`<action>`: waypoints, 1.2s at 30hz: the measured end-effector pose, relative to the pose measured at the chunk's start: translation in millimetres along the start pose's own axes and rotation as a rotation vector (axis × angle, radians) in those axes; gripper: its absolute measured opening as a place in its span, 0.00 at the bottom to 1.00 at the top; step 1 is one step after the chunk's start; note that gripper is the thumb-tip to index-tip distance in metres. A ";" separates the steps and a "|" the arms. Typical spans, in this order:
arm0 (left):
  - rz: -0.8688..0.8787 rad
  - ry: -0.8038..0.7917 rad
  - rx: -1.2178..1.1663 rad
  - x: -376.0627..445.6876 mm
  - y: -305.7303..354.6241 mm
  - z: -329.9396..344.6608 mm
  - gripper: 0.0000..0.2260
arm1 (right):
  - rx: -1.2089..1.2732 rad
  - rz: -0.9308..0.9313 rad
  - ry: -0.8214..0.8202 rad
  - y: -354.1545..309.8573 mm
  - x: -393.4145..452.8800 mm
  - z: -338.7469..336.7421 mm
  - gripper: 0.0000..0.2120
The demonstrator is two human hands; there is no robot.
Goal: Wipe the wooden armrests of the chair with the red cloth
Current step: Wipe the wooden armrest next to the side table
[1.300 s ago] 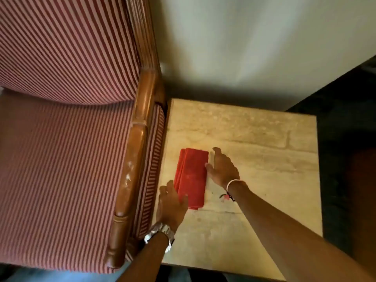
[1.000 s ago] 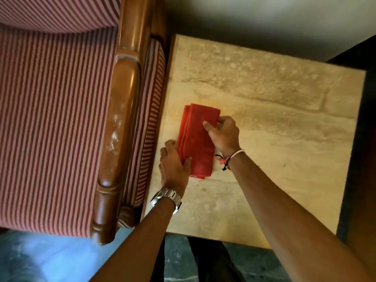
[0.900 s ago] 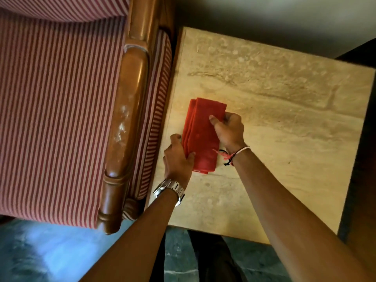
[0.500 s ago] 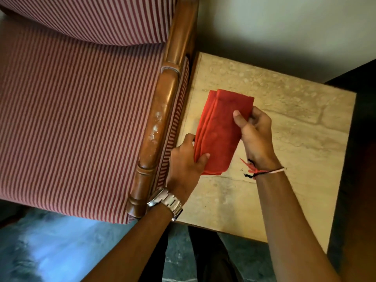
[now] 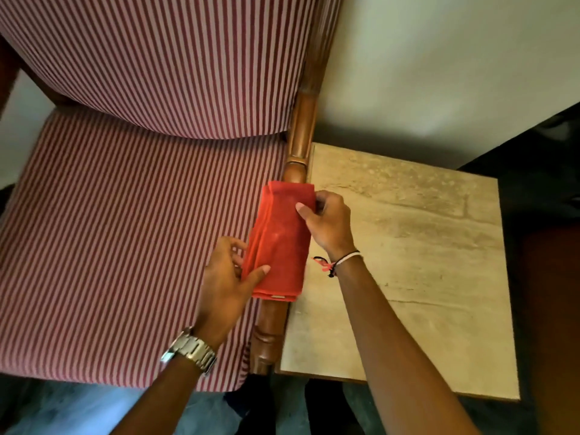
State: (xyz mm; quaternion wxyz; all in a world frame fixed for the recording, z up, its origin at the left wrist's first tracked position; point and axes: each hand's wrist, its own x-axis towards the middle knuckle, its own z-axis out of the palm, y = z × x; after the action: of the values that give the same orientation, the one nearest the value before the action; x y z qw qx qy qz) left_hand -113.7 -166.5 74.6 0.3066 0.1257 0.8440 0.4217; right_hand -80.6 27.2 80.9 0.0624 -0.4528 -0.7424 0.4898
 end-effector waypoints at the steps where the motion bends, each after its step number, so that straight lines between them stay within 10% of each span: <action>1: 0.019 -0.044 -0.011 2.5 -8.0 0.5 0.18 | -0.100 -0.007 0.053 1.2 -5.0 4.2 0.17; 7: 0.264 -0.019 0.154 18.5 -65.4 -27.9 0.14 | -0.456 -0.322 0.462 -0.6 -55.5 37.5 0.23; 13: 0.363 0.000 0.808 76.6 -128.0 -50.3 0.26 | -0.765 -0.238 0.178 18.2 -70.5 99.3 0.32; 18: 0.473 -0.111 0.976 121.7 -175.7 -45.4 0.31 | -0.783 -0.287 0.284 32.0 -40.6 102.6 0.32; 36: 0.553 0.036 0.995 132.0 -204.0 -32.7 0.29 | -0.878 -0.274 0.306 1.0 30.9 90.8 0.32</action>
State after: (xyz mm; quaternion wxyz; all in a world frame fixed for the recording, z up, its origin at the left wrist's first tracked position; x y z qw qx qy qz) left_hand -227.6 -250.1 -125.8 0.0742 0.4643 0.8817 0.0401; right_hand -146.7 -11.0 22.7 0.0379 -0.4012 -0.9141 0.0453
